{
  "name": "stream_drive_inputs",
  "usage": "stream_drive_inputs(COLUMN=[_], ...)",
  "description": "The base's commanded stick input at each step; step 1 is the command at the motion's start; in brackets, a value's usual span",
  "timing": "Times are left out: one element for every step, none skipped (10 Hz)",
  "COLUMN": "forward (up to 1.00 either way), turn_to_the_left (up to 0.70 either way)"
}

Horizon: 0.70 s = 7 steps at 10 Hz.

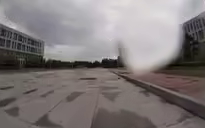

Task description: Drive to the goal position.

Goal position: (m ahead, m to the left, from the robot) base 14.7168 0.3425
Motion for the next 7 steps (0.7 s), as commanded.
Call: stream_drive_inputs(forward=[0.7,0.7,0.7,0.7,0.7,0.7,0.7], turn_to_the_left=[0.0,0.0,0.0,0.0,0.0,0.0,0.0])
